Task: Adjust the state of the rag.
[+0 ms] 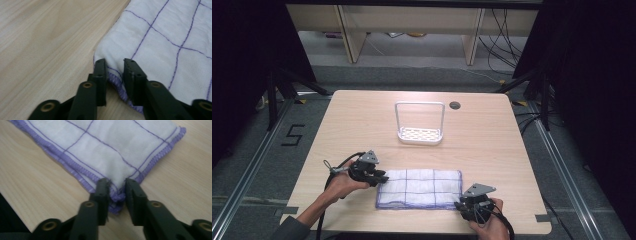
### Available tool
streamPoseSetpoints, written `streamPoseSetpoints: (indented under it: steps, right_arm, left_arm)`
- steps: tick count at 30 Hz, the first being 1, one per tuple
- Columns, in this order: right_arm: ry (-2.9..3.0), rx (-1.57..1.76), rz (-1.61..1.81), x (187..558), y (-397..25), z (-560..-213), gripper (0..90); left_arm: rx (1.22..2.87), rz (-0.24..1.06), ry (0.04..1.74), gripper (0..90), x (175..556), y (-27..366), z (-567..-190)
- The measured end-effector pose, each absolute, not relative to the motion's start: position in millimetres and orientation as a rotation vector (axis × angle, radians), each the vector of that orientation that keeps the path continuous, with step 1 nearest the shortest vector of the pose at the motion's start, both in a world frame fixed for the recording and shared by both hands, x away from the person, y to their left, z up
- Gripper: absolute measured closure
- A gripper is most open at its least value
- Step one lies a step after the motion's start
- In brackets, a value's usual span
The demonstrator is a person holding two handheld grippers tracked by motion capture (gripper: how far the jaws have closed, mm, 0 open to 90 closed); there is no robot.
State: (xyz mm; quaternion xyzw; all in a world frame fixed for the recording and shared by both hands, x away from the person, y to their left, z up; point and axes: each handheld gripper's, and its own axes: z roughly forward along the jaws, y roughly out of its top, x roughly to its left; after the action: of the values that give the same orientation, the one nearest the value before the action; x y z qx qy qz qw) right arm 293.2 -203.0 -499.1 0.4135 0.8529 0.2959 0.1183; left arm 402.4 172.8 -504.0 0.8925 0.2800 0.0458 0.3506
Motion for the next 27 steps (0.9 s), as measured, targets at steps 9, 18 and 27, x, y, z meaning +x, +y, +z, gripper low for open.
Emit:
streamPoseSetpoints:
  steps: [9, 18, 27]
  right_arm:
    - [2.541, 1.109, 0.832, 306.5, -206.4, -496.5, 85.6]
    - [2.554, 1.022, 0.815, 371.4, -199.3, -490.9, 85.7]
    - [2.567, 0.926, 0.796, 420.5, -167.1, -481.3, 85.8]
  left_arm:
    - [2.244, 0.063, 0.753, 82.2, 367.9, 179.6, -503.0]
    - [2.143, -0.034, 0.773, 80.5, 308.7, 174.9, -507.6]
    - [2.138, -0.055, 0.715, 78.4, 277.9, 153.5, -508.4]
